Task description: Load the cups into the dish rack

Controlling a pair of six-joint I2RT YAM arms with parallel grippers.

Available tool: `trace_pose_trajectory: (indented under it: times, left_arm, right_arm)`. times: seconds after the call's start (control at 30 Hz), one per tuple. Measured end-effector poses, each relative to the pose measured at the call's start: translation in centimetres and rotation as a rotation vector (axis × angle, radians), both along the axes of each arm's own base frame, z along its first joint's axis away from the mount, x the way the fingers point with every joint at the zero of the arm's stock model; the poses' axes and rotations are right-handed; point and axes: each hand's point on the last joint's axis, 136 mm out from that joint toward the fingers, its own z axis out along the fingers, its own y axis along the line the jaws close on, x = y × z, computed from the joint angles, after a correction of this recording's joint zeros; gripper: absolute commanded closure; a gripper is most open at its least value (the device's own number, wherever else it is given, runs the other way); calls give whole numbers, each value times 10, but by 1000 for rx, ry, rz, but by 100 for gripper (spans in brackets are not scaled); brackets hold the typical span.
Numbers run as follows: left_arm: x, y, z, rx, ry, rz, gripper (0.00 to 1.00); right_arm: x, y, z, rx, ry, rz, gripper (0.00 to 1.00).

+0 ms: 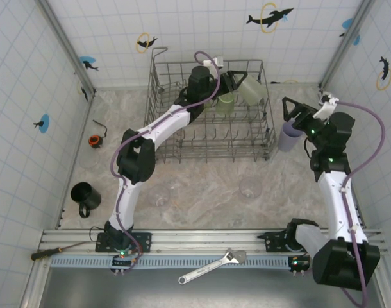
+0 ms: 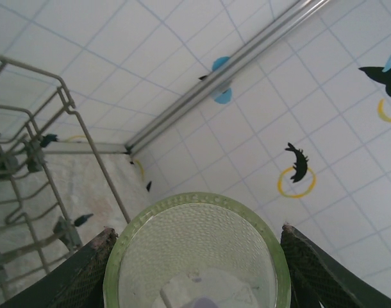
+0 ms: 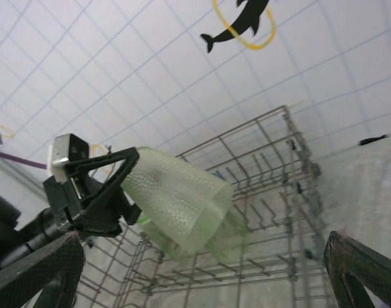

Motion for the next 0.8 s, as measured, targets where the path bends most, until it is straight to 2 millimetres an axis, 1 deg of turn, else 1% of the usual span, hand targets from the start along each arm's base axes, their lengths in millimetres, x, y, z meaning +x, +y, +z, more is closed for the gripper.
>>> trace_pose_trajectory:
  times: [0.07,0.17,0.27,0.33,0.37,0.43,0.53,0.6,0.7,0.8]
  left_arm:
    - [5,3,3,27,-31,32,100]
    - [12,8,13,51,-77,82,100]
    - [19,10,27,55,-131,116,100]
    - [24,10,30,59,-159,134,100]
    - [27,10,28,64,-169,144,100]
    - [33,9,19,83,-176,159,100]
    - [44,6,-6,125,-178,182,100]
    - [50,6,-28,170,-174,197,100]
    - [56,4,-52,227,-170,213,100]
    - [58,3,-65,261,-180,220,100]
  right_arm:
    - [-4,-7,2,-32,-5,-44,1]
    - [-11,-15,-1,-74,-5,-92,1]
    - [-14,-21,-10,-106,9,-127,1]
    - [-14,-23,-17,-124,24,-139,1]
    - [-14,-25,-22,-132,34,-146,1]
    - [-14,-26,-32,-146,56,-152,1]
    - [-14,-28,-41,-159,75,-158,1]
    - [-14,-29,-43,-166,78,-160,1]
    - [-14,-30,-43,-172,76,-166,1]
    - [-13,-30,-44,-177,75,-168,1]
